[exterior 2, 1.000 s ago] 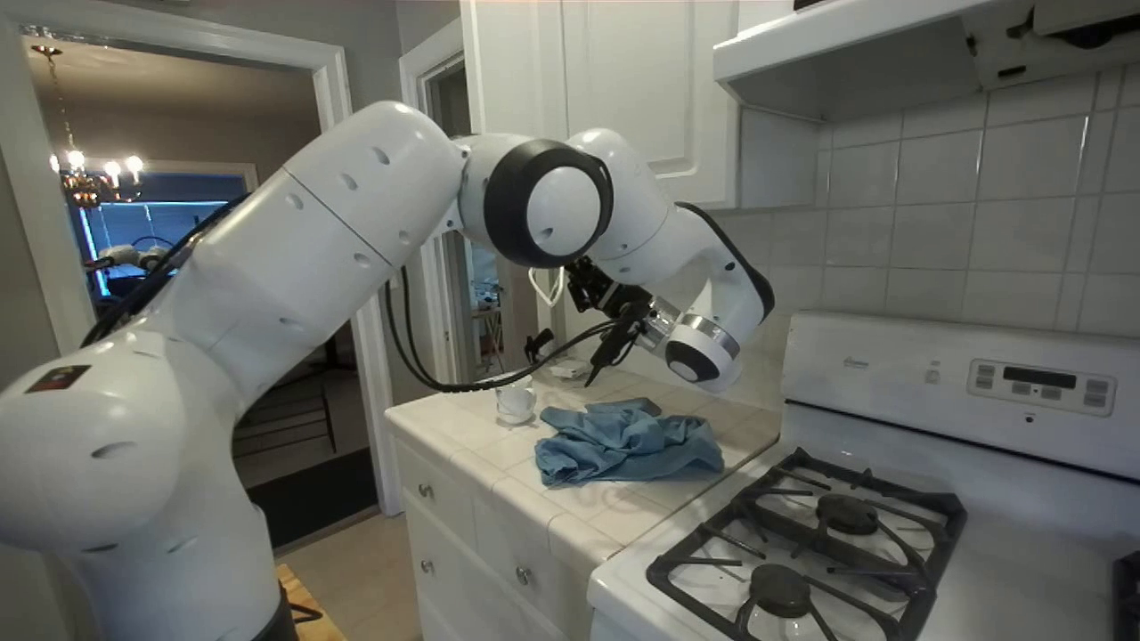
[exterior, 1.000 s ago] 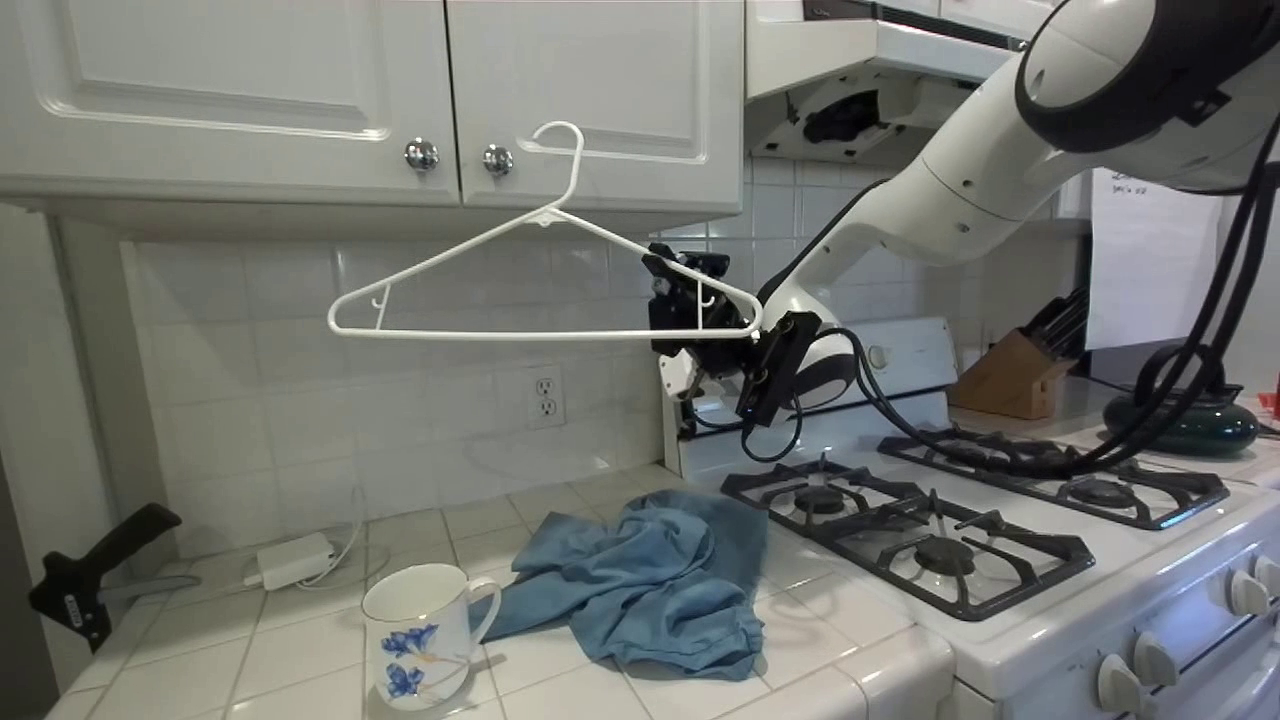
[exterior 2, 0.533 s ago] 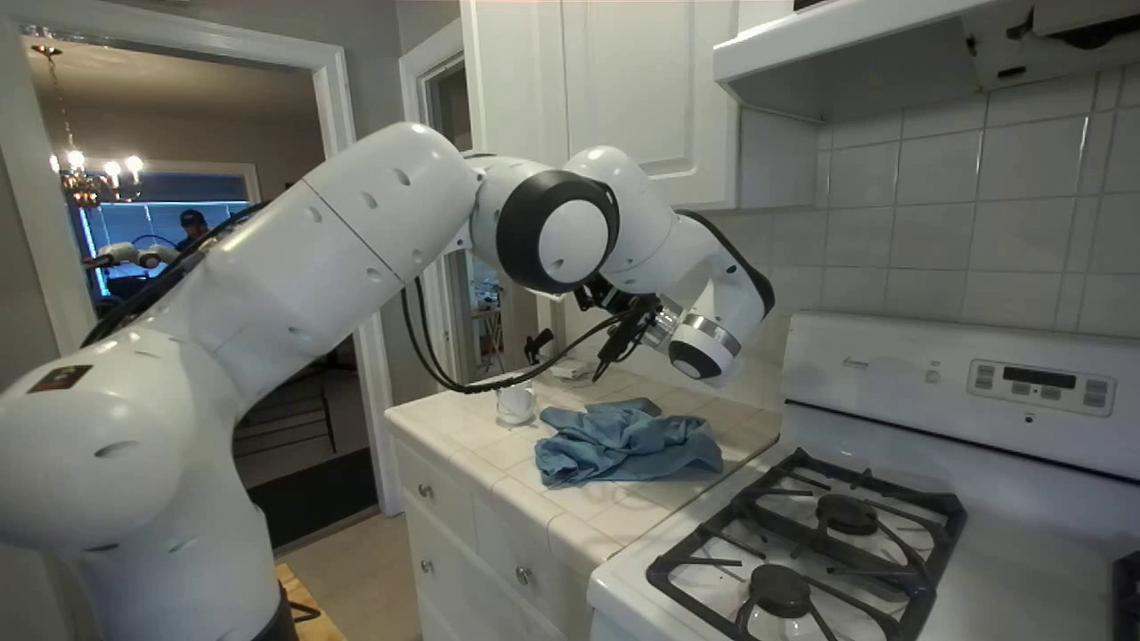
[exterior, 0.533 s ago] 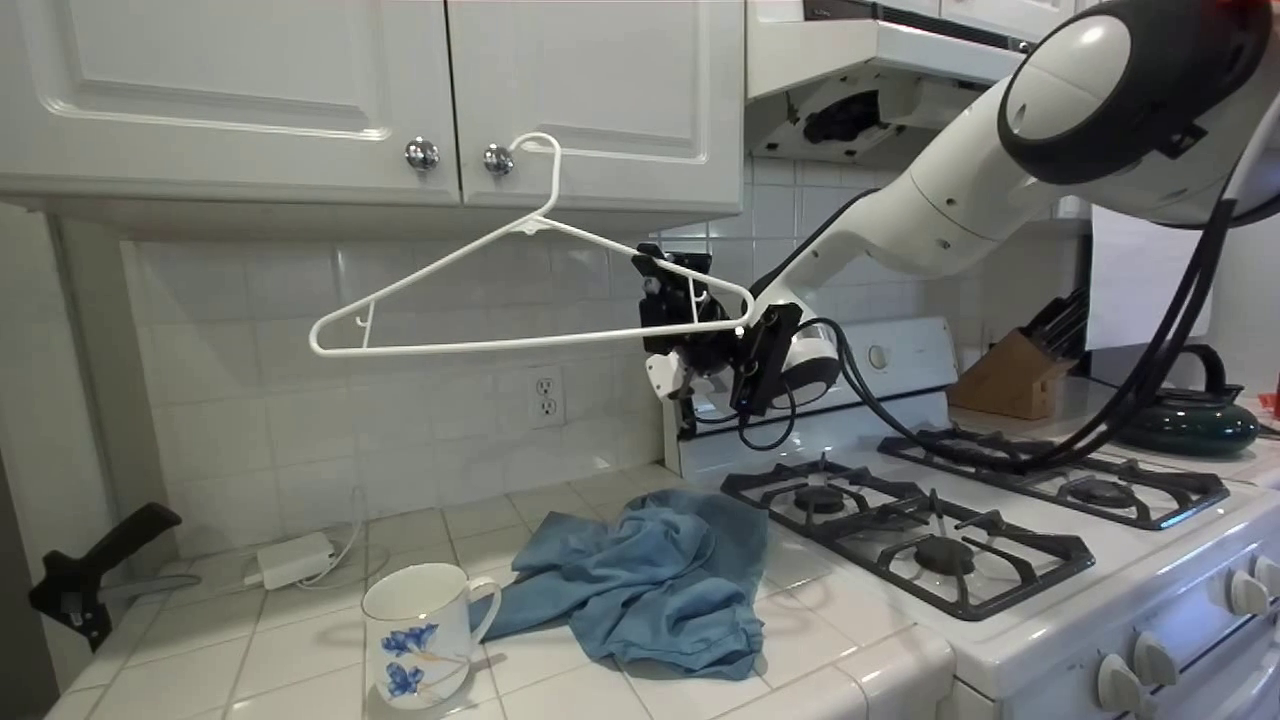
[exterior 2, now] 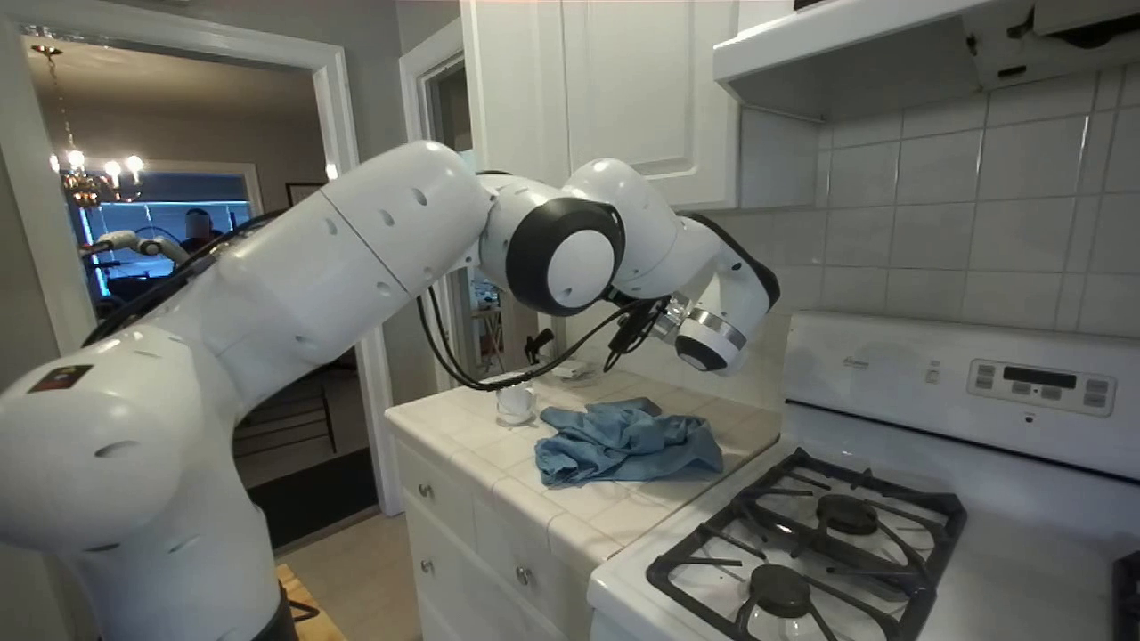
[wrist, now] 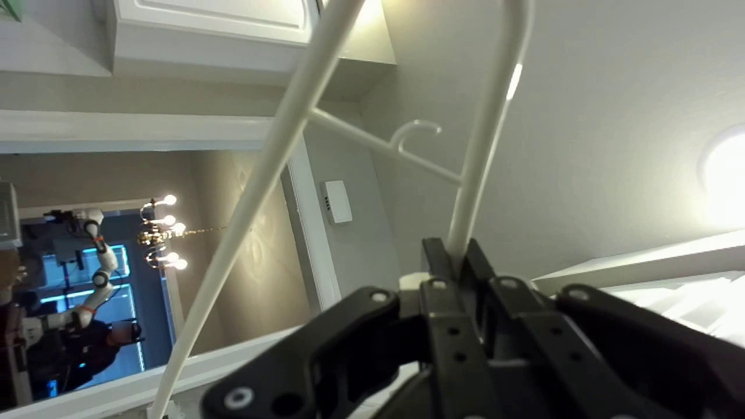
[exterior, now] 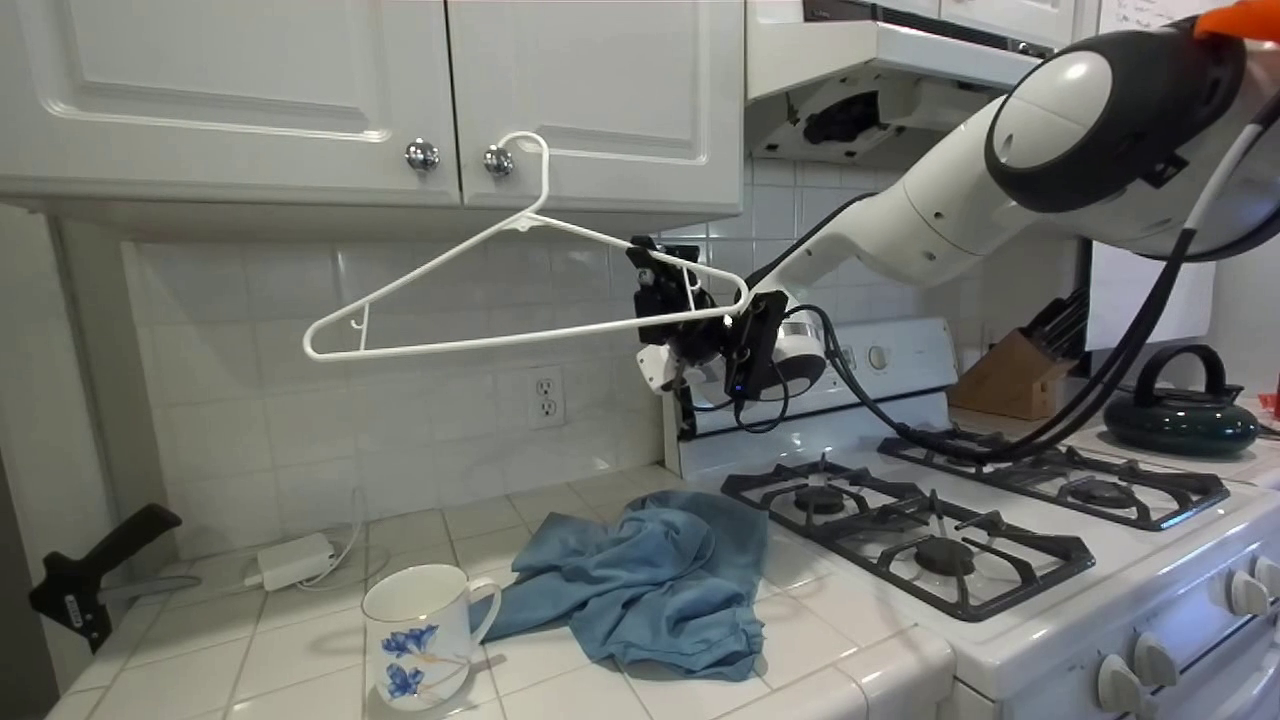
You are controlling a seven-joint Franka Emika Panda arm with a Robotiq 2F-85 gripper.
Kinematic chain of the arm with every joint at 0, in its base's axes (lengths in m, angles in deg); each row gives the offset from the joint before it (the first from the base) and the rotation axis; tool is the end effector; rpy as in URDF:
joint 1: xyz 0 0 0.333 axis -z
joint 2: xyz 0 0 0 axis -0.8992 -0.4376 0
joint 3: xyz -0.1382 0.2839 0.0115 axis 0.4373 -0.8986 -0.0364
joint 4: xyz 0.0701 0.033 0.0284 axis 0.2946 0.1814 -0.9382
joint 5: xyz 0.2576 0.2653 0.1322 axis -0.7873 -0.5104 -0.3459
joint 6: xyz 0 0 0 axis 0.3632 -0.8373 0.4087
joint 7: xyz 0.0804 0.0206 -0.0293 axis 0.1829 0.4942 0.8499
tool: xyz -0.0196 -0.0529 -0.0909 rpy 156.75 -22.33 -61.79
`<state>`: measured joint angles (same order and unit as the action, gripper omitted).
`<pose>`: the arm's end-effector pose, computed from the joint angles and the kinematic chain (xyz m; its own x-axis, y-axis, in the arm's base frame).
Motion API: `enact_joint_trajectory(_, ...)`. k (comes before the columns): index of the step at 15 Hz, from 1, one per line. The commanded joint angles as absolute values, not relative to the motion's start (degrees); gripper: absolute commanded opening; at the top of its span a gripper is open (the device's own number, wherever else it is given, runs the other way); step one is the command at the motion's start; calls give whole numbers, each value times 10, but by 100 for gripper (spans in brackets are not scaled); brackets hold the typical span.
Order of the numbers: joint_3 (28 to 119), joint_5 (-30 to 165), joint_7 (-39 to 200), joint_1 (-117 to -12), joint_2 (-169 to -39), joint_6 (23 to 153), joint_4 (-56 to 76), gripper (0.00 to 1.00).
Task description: Put the clothing hanger on the job of the cupboard
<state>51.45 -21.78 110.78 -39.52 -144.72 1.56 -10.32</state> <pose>0.6674 -0.0147 0.3101 0.9017 0.4266 0.0694 -0.1866 0.5291 -0.8278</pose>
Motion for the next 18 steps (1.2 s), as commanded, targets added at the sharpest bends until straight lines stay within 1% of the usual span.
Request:
enact_joint_trajectory(1,500,-223,1054,-398,-1485,16,-160,2)
enact_joint_trajectory(8,481,-217,988,-403,-1517,16,-198,2)
enact_joint_trajectory(16,462,-218,991,-397,-1533,16,-202,2)
enact_joint_trajectory(17,459,-217,992,-395,-1534,16,-202,33)
enact_joint_trajectory(18,458,-217,992,-395,-1535,16,-202,34)
